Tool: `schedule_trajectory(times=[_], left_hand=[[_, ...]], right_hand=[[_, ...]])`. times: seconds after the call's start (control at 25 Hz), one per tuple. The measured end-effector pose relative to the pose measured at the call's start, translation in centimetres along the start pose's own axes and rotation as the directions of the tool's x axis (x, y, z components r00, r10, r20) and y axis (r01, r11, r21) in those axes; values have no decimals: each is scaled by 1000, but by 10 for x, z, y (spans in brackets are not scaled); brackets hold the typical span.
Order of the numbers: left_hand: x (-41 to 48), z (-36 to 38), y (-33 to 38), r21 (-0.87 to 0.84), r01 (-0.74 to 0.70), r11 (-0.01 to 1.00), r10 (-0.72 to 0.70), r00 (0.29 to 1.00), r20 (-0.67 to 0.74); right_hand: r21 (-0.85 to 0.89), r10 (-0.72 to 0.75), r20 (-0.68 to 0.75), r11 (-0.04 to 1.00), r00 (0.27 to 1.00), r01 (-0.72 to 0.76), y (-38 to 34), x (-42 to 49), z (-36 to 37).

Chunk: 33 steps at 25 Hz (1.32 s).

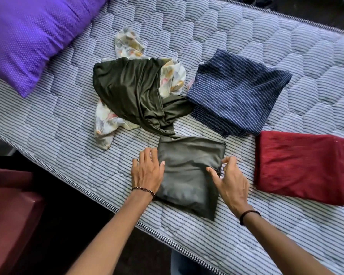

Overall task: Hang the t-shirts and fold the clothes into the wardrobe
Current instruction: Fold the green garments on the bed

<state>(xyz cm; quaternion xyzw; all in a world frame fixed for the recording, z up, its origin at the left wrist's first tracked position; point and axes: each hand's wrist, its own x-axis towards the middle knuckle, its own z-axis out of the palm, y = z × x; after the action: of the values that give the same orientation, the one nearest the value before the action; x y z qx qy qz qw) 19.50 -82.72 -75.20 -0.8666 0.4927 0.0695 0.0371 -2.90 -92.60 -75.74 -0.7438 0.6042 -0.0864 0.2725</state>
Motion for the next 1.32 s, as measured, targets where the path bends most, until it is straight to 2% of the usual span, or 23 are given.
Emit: schedule_trajectory(times=[0.12,0.2,0.28,0.36,0.48,0.68,0.8,0.92,1.0,1.12,1.24,1.32], left_hand=[[4,9,-5,-54,-251,966,252,968,-6],[2,9,-4,-36,-390,920,392,916,88],[1,9,-6,-53,-441,896,442,875,198],[0,7,-8,-61,-424,904,421,853,309],[9,5,-7,-63,-443,894,430,813,391],[24,-14,-5,-190,-333,924,374,891,258],[42,-28,-21,-278,-223,935,277,945,175],[59,-41,-47,-336,-107,936,165,975,147],[68,-46,-66,-339,-84,937,138,981,138],[76,-51,-93,-357,-71,931,107,991,83],[77,-52,-108,-387,-63,920,99,992,74],[76,-49,-115,-426,-41,904,85,993,84]], right_hand=[[-63,-330,-99,944,939,325,-6,3,15],[-111,-477,-28,875,878,472,-13,3,29],[-104,-521,64,845,851,525,-19,3,42],[-88,-531,110,837,840,540,-23,5,50],[-58,-472,110,875,874,480,-30,13,50],[57,-472,116,881,874,469,-68,35,50],[168,-426,188,902,885,398,-105,55,57],[220,-370,161,917,915,332,-142,77,65],[229,-286,135,940,949,251,-166,92,69],[318,-95,239,948,966,14,-195,113,75],[445,106,375,851,921,-279,-212,127,75],[488,145,411,799,900,-352,-223,131,74]])
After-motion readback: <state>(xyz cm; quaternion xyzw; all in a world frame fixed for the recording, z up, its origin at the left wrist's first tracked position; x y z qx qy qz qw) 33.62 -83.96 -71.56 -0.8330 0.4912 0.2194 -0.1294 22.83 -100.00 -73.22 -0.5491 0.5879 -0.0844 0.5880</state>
